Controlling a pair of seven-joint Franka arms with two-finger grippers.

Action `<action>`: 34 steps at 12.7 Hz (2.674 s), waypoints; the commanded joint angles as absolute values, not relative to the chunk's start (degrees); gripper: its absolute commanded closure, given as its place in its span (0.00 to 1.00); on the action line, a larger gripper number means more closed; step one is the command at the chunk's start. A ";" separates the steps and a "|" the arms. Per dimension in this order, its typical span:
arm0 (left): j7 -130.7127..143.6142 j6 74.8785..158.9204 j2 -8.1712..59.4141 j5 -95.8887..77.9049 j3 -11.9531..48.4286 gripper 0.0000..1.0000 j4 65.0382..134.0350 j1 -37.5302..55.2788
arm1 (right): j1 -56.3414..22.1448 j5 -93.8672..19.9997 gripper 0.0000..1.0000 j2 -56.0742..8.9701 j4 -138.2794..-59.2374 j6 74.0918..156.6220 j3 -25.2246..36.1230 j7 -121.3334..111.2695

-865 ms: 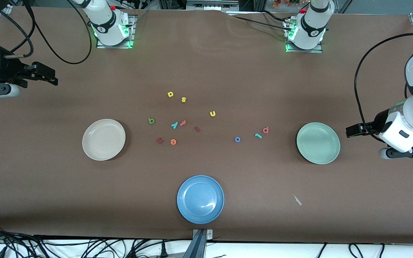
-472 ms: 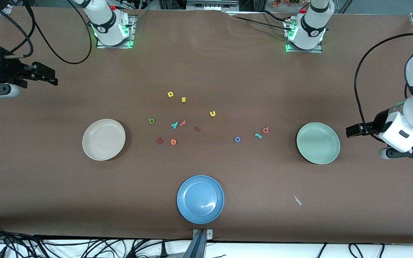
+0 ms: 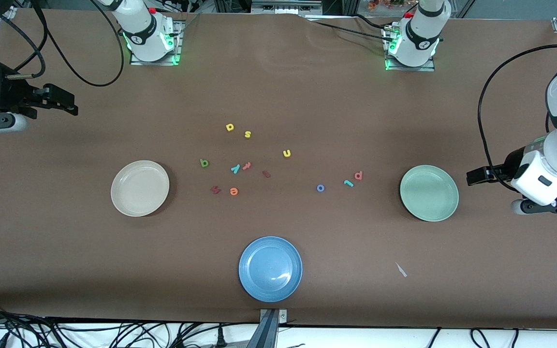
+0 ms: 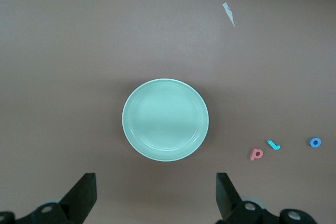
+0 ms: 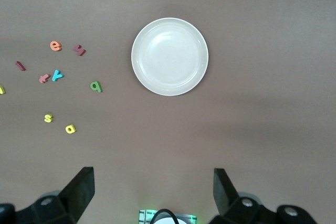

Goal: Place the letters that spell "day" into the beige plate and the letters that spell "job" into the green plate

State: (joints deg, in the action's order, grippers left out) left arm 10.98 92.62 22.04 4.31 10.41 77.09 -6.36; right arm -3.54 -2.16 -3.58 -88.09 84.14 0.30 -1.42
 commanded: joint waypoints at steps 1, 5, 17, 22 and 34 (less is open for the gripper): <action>9.84 92.72 21.45 3.34 10.20 0.00 77.52 -6.33 | -3.78 -1.49 0.00 -3.60 -88.33 83.94 0.26 -2.29; 9.84 92.72 21.45 3.34 10.20 0.00 77.52 -6.50 | -3.95 -1.41 0.00 -3.96 -88.33 83.94 0.09 -2.20; 9.76 92.90 21.80 3.34 10.20 0.00 77.61 -6.42 | -3.87 -1.76 0.00 -4.48 -89.38 84.37 0.18 -2.29; 9.76 92.90 21.80 3.34 10.20 0.00 77.61 -6.42 | -3.87 -1.67 0.00 -5.10 -89.47 84.90 0.18 -2.29; 9.84 92.90 21.88 3.34 10.20 0.00 77.61 -6.24 | -3.87 -1.76 0.00 -5.63 -89.47 85.25 0.09 -2.29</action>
